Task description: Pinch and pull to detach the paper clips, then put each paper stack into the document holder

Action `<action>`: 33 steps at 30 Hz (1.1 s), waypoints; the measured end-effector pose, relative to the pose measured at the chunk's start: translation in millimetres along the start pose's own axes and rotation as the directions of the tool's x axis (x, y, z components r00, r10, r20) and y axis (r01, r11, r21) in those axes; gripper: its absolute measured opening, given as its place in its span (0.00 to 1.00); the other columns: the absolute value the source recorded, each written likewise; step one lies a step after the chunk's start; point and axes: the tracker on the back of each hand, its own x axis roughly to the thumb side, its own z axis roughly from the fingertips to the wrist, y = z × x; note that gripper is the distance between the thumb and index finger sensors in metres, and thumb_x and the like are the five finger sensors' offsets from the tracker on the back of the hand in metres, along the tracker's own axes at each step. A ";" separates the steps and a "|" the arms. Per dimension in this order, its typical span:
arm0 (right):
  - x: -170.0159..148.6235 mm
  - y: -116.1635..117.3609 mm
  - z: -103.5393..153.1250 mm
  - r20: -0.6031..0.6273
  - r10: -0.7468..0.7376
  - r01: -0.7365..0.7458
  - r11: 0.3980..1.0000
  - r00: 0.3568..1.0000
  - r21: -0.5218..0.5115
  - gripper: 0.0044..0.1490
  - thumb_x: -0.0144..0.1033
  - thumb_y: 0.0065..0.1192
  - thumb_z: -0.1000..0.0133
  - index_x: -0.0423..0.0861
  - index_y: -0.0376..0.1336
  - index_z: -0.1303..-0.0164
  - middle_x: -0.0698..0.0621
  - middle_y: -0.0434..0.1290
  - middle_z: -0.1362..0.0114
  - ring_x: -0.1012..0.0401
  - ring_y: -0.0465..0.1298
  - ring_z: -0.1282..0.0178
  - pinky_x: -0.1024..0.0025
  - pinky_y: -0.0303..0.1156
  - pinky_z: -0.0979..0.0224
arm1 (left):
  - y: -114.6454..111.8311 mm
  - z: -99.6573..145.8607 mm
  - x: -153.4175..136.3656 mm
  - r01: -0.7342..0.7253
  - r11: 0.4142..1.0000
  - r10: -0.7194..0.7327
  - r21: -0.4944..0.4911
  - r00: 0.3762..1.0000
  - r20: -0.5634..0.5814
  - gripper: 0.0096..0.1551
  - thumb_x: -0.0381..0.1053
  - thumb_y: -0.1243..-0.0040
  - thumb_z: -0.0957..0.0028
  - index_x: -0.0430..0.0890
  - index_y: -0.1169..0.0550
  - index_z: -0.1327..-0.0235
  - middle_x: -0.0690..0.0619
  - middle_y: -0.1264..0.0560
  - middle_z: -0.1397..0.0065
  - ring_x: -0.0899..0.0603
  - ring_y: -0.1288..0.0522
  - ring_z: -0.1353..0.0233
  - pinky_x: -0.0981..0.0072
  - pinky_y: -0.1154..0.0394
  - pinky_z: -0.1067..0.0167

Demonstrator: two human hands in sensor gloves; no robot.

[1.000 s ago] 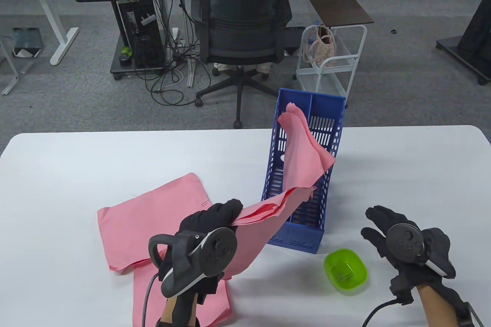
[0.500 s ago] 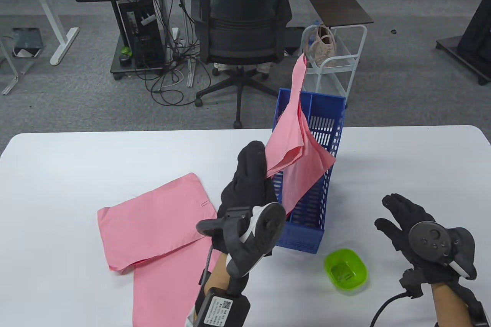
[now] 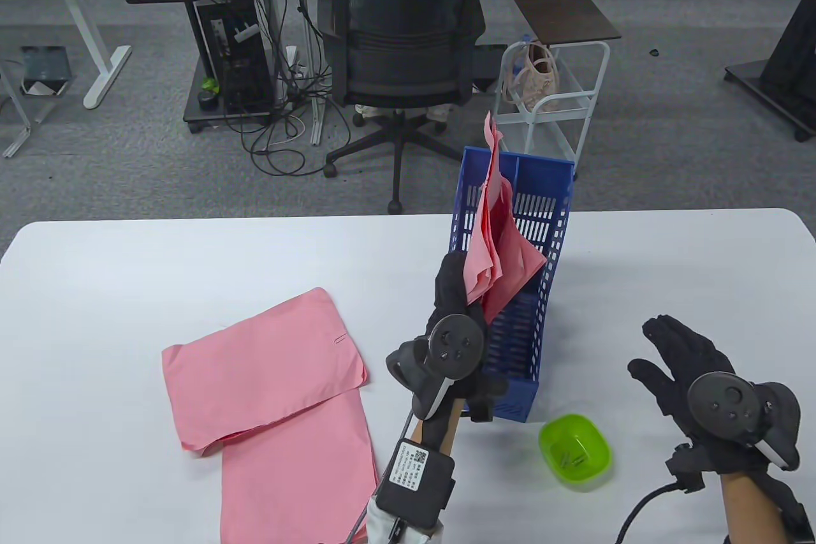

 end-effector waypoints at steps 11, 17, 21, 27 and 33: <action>1.4 0.7 0.2 0.002 0.011 -0.011 1.000 1.000 0.013 0.42 0.50 0.55 0.38 0.41 0.55 0.17 0.33 0.60 0.15 0.36 0.65 0.20 0.40 0.61 0.21 | -36.9 -2.3 -15.0 0.061 0.973 -0.067 -0.221 0.998 -0.020 0.37 0.48 0.53 0.36 0.40 0.47 0.16 0.41 0.36 0.20 0.42 0.25 0.25 0.60 0.22 0.31; 1.8 0.5 0.7 0.003 0.017 -0.017 1.000 1.000 0.015 0.42 0.51 0.55 0.38 0.41 0.55 0.17 0.33 0.60 0.15 0.36 0.65 0.20 0.40 0.61 0.20 | -2.9 -11.4 -16.3 0.171 0.912 -0.147 -0.374 0.985 0.092 0.56 0.64 0.47 0.45 0.36 0.50 0.13 0.34 0.41 0.16 0.33 0.30 0.21 0.47 0.29 0.27; 2.5 0.9 0.6 0.007 0.025 -0.025 1.000 1.000 0.014 0.42 0.51 0.55 0.38 0.41 0.55 0.17 0.33 0.60 0.15 0.36 0.65 0.20 0.40 0.61 0.20 | 29.8 -17.5 -23.2 0.377 0.782 -0.313 -0.497 0.926 0.210 0.61 0.68 0.46 0.49 0.37 0.50 0.12 0.34 0.42 0.14 0.30 0.34 0.18 0.39 0.34 0.25; 4.4 4.0 -0.4 0.012 0.042 -0.043 0.999 0.999 0.024 0.42 0.51 0.55 0.38 0.41 0.55 0.17 0.33 0.60 0.15 0.37 0.65 0.20 0.40 0.61 0.21 | 69.9 -18.1 -75.2 0.667 0.528 -0.626 -0.526 0.724 0.291 0.60 0.67 0.44 0.52 0.41 0.48 0.11 0.38 0.41 0.13 0.32 0.35 0.15 0.37 0.34 0.23; 6.9 6.9 -0.7 0.019 0.064 -0.065 0.997 0.998 0.031 0.42 0.51 0.55 0.38 0.42 0.55 0.17 0.34 0.60 0.15 0.37 0.66 0.20 0.41 0.61 0.21 | 93.6 -9.7 -171.1 0.688 0.302 -0.797 -0.659 0.561 0.221 0.64 0.69 0.43 0.57 0.44 0.52 0.11 0.40 0.46 0.10 0.31 0.42 0.12 0.34 0.41 0.21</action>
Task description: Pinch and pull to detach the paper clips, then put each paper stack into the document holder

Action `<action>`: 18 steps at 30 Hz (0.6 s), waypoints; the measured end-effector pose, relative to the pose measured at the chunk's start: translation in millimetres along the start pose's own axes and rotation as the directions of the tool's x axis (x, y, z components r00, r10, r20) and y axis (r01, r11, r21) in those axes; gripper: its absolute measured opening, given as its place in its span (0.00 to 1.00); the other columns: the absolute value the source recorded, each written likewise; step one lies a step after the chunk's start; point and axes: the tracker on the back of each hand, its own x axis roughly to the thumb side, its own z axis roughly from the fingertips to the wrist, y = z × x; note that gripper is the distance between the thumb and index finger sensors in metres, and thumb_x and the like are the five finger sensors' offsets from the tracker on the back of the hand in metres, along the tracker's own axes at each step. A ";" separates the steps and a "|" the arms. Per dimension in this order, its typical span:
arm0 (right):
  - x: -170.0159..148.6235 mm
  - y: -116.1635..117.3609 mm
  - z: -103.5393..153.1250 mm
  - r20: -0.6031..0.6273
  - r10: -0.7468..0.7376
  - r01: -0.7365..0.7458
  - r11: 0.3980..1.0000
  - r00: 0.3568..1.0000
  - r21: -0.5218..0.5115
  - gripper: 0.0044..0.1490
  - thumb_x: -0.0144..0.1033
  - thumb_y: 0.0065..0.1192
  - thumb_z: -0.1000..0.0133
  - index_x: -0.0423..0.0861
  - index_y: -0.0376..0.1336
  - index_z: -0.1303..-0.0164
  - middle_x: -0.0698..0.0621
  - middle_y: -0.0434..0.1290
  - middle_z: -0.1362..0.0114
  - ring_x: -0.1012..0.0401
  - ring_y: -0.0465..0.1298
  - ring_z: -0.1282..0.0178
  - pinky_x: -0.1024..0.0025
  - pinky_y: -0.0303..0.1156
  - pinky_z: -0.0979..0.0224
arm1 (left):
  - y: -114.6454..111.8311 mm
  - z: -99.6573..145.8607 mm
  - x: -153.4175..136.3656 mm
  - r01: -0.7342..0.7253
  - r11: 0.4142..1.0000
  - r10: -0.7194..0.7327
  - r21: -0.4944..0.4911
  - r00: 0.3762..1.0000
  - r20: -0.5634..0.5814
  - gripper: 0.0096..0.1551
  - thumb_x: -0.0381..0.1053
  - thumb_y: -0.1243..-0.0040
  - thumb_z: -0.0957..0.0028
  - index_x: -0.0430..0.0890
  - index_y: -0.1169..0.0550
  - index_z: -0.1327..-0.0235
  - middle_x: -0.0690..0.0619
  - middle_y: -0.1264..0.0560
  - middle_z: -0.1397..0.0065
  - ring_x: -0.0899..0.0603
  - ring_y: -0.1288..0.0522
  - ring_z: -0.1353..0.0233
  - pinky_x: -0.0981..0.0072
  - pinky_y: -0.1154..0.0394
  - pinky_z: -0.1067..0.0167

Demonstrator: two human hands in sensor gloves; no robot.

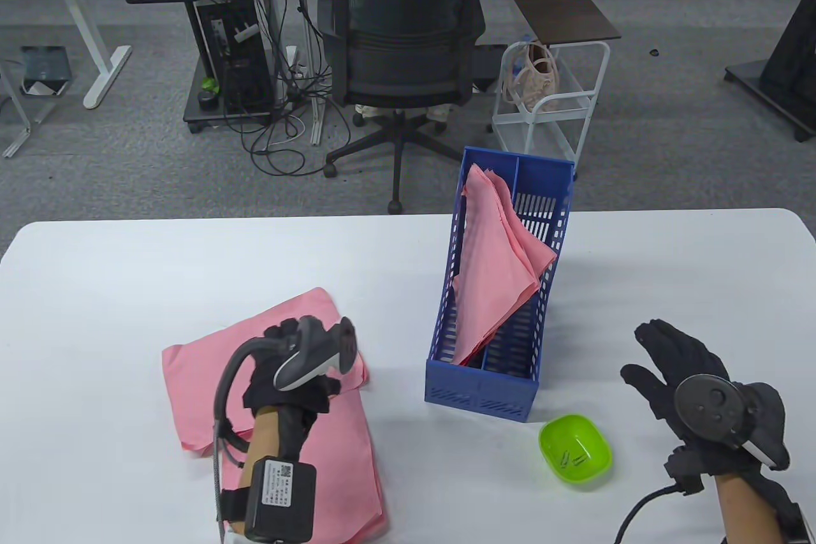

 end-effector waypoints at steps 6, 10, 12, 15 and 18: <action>0.5 5.4 -1.0 -0.002 0.012 -0.012 1.000 1.000 0.023 0.42 0.51 0.55 0.38 0.42 0.55 0.17 0.34 0.60 0.15 0.37 0.66 0.20 0.41 0.61 0.21 | -75.5 -18.2 -54.0 -0.114 0.957 0.095 -0.266 0.992 -0.082 0.69 0.72 0.45 0.62 0.50 0.61 0.13 0.41 0.57 0.09 0.28 0.52 0.12 0.31 0.47 0.20; 1.9 11.0 -1.5 0.000 0.036 -0.036 0.999 0.999 0.040 0.42 0.51 0.55 0.38 0.42 0.55 0.17 0.34 0.61 0.15 0.37 0.66 0.20 0.41 0.61 0.21 | -109.5 -24.6 -69.0 -0.107 0.934 0.071 -0.341 0.991 -0.116 0.70 0.72 0.44 0.63 0.53 0.63 0.14 0.41 0.61 0.10 0.27 0.54 0.12 0.31 0.49 0.20; 2.6 13.6 -1.9 0.003 0.048 -0.048 0.998 0.999 0.049 0.42 0.52 0.55 0.38 0.42 0.56 0.18 0.34 0.61 0.15 0.37 0.66 0.20 0.41 0.62 0.21 | -123.8 -28.0 -73.9 -0.118 0.926 0.074 -0.359 0.988 -0.134 0.69 0.70 0.43 0.60 0.53 0.64 0.15 0.42 0.61 0.10 0.28 0.55 0.12 0.31 0.49 0.20; 3.2 17.9 -2.6 0.004 0.062 -0.062 0.996 0.998 0.064 0.42 0.52 0.55 0.38 0.42 0.55 0.18 0.34 0.61 0.15 0.37 0.66 0.20 0.42 0.62 0.21 | -141.7 -32.8 -79.9 -0.143 0.911 0.088 -0.387 0.984 -0.157 0.65 0.67 0.42 0.58 0.56 0.63 0.16 0.45 0.58 0.10 0.32 0.52 0.11 0.33 0.47 0.20; 3.7 21.6 -3.0 0.007 0.075 -0.076 0.994 0.997 0.077 0.42 0.52 0.55 0.38 0.42 0.55 0.18 0.34 0.61 0.15 0.37 0.66 0.20 0.42 0.62 0.21 | -150.5 -35.1 -84.0 -0.175 0.917 0.118 -0.357 0.977 -0.176 0.60 0.65 0.43 0.57 0.58 0.60 0.17 0.49 0.55 0.10 0.35 0.49 0.11 0.35 0.45 0.20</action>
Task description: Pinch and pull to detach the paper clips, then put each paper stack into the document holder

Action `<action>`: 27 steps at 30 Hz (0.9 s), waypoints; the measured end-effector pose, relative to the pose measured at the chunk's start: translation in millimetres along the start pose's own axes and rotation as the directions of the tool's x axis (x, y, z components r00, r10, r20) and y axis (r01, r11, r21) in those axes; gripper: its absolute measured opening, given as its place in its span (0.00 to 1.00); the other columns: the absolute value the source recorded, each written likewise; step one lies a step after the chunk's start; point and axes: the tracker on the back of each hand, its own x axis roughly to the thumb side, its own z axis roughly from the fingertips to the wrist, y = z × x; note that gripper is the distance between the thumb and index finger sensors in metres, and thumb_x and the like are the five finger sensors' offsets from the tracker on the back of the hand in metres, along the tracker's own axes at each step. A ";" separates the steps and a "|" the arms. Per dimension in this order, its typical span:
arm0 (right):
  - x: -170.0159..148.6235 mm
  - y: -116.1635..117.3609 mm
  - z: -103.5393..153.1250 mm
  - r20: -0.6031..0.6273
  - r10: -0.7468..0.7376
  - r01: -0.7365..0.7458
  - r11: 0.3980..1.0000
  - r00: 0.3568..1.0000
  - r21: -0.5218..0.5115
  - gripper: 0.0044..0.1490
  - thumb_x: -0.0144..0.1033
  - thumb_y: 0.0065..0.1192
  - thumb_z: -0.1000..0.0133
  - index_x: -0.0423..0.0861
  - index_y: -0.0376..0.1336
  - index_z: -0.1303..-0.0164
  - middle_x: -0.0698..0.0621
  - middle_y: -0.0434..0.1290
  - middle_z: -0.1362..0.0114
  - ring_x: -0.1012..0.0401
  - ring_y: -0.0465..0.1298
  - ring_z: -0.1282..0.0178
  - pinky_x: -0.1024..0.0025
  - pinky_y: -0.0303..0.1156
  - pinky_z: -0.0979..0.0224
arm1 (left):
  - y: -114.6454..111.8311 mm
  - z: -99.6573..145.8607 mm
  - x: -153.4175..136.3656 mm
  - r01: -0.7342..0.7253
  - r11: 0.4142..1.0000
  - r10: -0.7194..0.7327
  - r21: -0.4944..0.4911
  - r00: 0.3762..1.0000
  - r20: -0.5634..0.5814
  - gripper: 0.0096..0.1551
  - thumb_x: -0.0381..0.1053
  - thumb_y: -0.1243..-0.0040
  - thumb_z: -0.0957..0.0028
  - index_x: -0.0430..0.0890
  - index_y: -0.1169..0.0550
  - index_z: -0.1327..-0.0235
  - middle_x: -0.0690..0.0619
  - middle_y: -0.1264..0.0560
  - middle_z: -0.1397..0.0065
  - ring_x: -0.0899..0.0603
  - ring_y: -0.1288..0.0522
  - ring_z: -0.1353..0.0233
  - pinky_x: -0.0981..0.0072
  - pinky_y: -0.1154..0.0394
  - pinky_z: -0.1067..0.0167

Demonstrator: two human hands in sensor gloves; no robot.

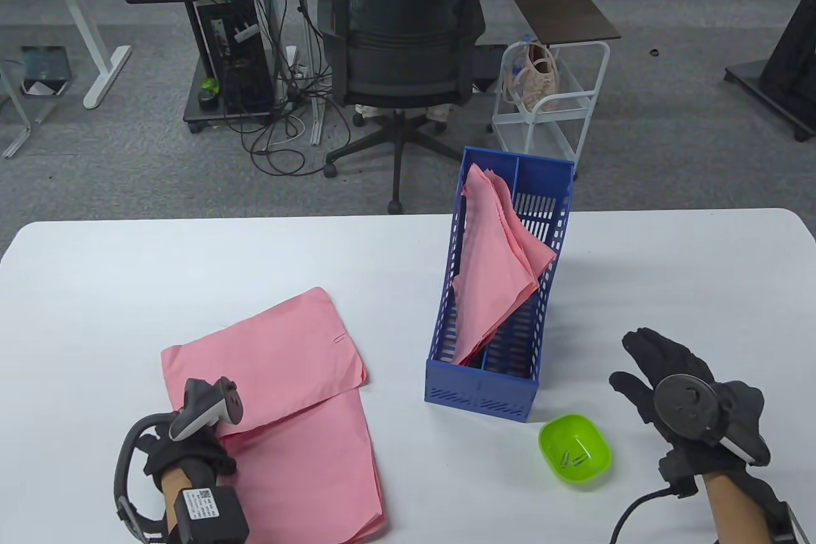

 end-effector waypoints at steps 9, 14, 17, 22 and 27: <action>3.7 7.1 -1.7 0.014 0.034 -0.034 0.999 0.999 0.024 0.42 0.52 0.54 0.38 0.42 0.55 0.18 0.35 0.61 0.15 0.38 0.66 0.21 0.42 0.62 0.21 | -0.2 -3.3 -0.6 -0.003 0.988 0.010 0.152 0.999 -0.047 0.40 0.57 0.51 0.45 0.60 0.49 0.20 0.53 0.45 0.14 0.41 0.40 0.14 0.39 0.40 0.21; 2.4 5.9 -0.9 0.006 0.025 -0.025 0.999 1.000 0.023 0.42 0.52 0.54 0.38 0.42 0.55 0.18 0.34 0.61 0.15 0.38 0.66 0.21 0.42 0.62 0.21 | 7.2 -1.1 -0.5 -0.048 0.971 0.064 0.234 0.996 -0.060 0.29 0.53 0.58 0.40 0.61 0.38 0.23 0.53 0.37 0.16 0.39 0.36 0.16 0.40 0.37 0.23; 0.5 4.1 -0.3 0.001 0.011 -0.011 1.000 1.000 0.017 0.41 0.52 0.54 0.38 0.42 0.56 0.18 0.34 0.61 0.15 0.38 0.66 0.21 0.42 0.62 0.21 | 17.5 5.8 -0.1 -0.050 0.951 0.074 0.305 0.995 -0.068 0.27 0.53 0.58 0.40 0.61 0.35 0.25 0.53 0.35 0.17 0.38 0.35 0.17 0.40 0.37 0.23; -0.1 4.0 -0.3 0.003 0.005 -0.005 1.000 1.000 0.014 0.41 0.52 0.53 0.38 0.42 0.56 0.18 0.35 0.61 0.16 0.38 0.66 0.21 0.42 0.62 0.21 | 42.7 26.1 3.0 -0.100 0.882 0.129 0.460 0.991 -0.032 0.26 0.53 0.58 0.40 0.60 0.32 0.27 0.52 0.32 0.19 0.37 0.32 0.18 0.39 0.35 0.25; 0.2 4.3 -0.9 0.007 0.008 -0.008 1.000 1.000 0.016 0.39 0.51 0.53 0.37 0.43 0.56 0.19 0.35 0.62 0.16 0.38 0.67 0.21 0.42 0.63 0.21 | 70.2 54.0 4.7 -0.234 0.714 0.265 0.659 0.963 0.054 0.24 0.52 0.57 0.39 0.57 0.28 0.30 0.52 0.25 0.27 0.38 0.25 0.25 0.42 0.30 0.28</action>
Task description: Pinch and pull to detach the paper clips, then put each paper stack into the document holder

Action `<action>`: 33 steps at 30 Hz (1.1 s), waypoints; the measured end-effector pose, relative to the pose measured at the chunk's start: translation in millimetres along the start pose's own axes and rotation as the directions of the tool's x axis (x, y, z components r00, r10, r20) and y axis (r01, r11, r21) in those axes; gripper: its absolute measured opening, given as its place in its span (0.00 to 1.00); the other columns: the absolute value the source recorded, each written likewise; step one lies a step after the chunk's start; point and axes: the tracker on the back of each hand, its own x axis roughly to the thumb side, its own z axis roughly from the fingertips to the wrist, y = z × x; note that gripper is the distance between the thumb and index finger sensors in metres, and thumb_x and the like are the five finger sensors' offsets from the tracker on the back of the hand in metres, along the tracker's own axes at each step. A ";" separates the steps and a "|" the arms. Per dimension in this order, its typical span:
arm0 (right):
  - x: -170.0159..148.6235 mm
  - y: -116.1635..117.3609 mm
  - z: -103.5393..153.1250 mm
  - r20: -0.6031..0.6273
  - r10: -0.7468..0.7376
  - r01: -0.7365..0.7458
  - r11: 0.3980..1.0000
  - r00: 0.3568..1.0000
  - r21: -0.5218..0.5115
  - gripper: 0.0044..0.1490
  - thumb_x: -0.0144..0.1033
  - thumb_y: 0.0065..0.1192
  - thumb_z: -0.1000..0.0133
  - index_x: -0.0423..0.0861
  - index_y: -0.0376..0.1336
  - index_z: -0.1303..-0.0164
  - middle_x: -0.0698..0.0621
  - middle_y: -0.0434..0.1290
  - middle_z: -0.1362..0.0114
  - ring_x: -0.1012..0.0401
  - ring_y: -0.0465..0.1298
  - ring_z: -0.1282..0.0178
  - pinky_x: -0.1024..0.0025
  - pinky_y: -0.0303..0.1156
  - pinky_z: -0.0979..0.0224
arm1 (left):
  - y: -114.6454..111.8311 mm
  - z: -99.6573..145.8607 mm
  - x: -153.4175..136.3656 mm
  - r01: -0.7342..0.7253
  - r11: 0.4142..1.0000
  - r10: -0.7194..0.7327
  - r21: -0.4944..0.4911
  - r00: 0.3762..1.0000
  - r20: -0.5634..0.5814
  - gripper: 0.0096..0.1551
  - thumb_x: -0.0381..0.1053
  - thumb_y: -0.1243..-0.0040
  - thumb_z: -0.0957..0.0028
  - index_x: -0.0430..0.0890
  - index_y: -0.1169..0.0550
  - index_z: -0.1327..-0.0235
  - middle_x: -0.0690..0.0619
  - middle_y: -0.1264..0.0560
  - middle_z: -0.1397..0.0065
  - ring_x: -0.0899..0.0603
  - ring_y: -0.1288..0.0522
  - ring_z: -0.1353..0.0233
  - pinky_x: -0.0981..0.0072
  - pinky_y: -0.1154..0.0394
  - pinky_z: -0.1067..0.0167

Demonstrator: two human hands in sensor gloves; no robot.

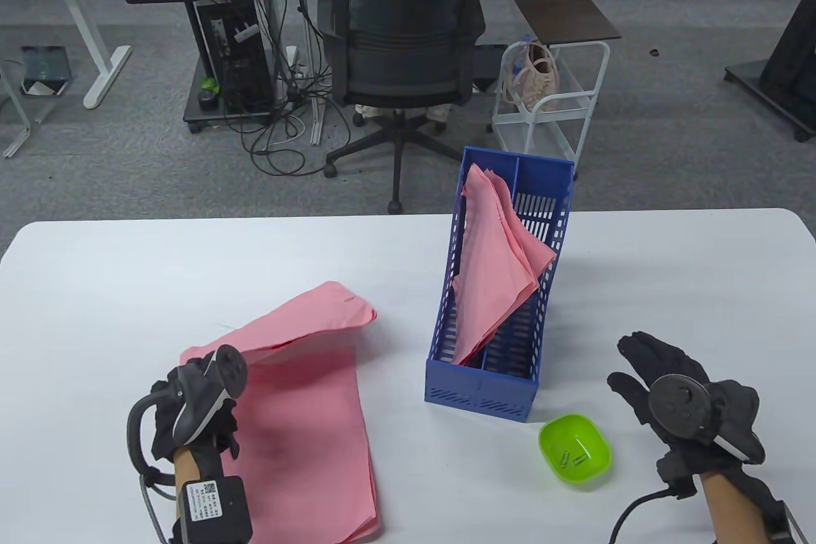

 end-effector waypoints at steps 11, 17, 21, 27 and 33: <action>-0.6 -3.0 0.7 0.005 -0.017 0.017 0.999 1.000 -0.027 0.40 0.52 0.52 0.37 0.43 0.56 0.19 0.35 0.62 0.16 0.38 0.67 0.21 0.42 0.63 0.21 | 69.9 24.4 8.7 -0.394 0.855 0.391 0.337 0.917 0.079 0.22 0.51 0.55 0.39 0.54 0.26 0.34 0.52 0.21 0.34 0.39 0.21 0.30 0.43 0.29 0.30; 6.0 -11.8 2.9 0.036 -0.029 0.032 0.997 0.999 -0.071 0.40 0.52 0.52 0.38 0.43 0.56 0.19 0.35 0.62 0.16 0.38 0.67 0.21 0.43 0.63 0.21 | 99.7 54.1 22.7 -0.494 0.749 0.436 0.441 0.869 0.234 0.22 0.50 0.55 0.38 0.54 0.25 0.34 0.51 0.20 0.34 0.38 0.21 0.31 0.43 0.29 0.30; 14.5 -26.0 5.8 0.080 -0.063 0.073 0.988 0.995 -0.133 0.40 0.53 0.52 0.38 0.43 0.56 0.19 0.35 0.62 0.16 0.39 0.68 0.21 0.43 0.64 0.21 | 117.1 73.4 35.4 -0.564 0.705 0.446 0.429 0.824 0.350 0.22 0.50 0.54 0.38 0.54 0.24 0.34 0.52 0.19 0.36 0.38 0.20 0.32 0.43 0.28 0.31; 38.2 -66.9 1.0 0.195 -0.159 0.210 0.938 0.968 -0.277 0.41 0.53 0.53 0.38 0.42 0.55 0.18 0.35 0.61 0.16 0.38 0.67 0.21 0.43 0.63 0.21 | 133.2 92.9 51.6 -0.694 0.671 0.498 0.261 0.683 0.534 0.22 0.50 0.53 0.38 0.53 0.22 0.35 0.50 0.18 0.36 0.38 0.19 0.33 0.44 0.27 0.31; 68.3 -104.3 -8.5 0.336 -0.256 0.372 0.860 0.907 -0.350 0.47 0.55 0.52 0.38 0.39 0.50 0.14 0.32 0.55 0.13 0.36 0.63 0.18 0.41 0.61 0.20 | 138.8 104.0 64.6 -0.714 0.688 0.497 0.132 0.595 0.632 0.22 0.52 0.53 0.39 0.56 0.22 0.35 0.52 0.18 0.36 0.37 0.19 0.33 0.40 0.28 0.32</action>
